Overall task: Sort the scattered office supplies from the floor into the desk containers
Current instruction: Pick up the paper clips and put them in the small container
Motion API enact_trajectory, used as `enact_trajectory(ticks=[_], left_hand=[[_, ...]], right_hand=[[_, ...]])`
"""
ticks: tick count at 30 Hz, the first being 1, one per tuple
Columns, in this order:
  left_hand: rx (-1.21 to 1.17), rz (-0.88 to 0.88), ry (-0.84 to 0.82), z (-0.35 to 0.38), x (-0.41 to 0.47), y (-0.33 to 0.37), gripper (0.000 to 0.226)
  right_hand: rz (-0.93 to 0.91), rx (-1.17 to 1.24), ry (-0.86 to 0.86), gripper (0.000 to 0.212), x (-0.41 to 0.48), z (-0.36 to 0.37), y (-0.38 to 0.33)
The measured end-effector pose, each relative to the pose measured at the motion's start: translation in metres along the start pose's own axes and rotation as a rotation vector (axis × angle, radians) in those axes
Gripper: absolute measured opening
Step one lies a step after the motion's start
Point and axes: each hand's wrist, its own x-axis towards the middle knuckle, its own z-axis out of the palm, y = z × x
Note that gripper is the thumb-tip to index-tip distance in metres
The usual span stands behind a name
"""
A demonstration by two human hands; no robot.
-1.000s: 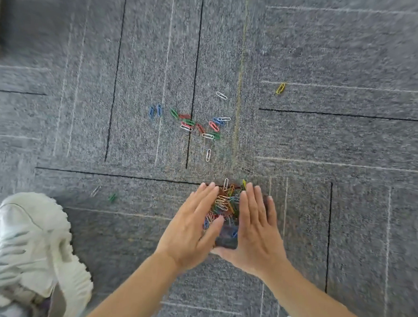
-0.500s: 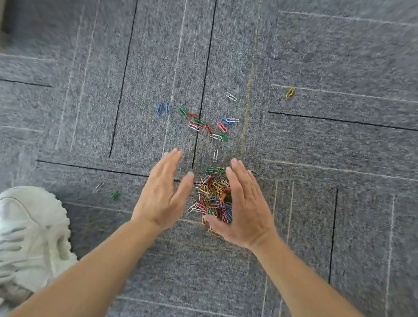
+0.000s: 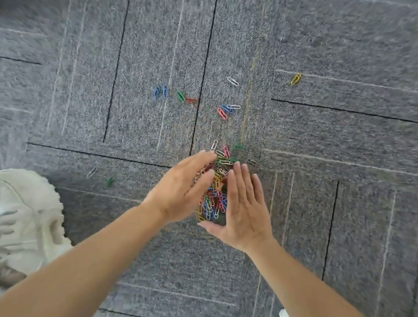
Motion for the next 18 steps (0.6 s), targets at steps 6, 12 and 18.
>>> enact_trajectory(ticks=[6, 12, 18], left_hand=[[0.004, -0.444, 0.348, -0.045, -0.037, -0.037, 0.040], [0.280, -0.535, 0.156, -0.045, -0.027, -0.051, 0.060], [0.272, -0.566, 0.154, -0.043, -0.025, -0.044, 0.061]], right_hand=[[-0.157, -0.008, 0.040, 0.110, 0.041, 0.002, -0.022], [-0.459, 0.071, 0.180, 0.056, 0.054, 0.009, -0.020], [-0.458, 0.128, 0.251, 0.045, 0.054, 0.010, -0.018]])
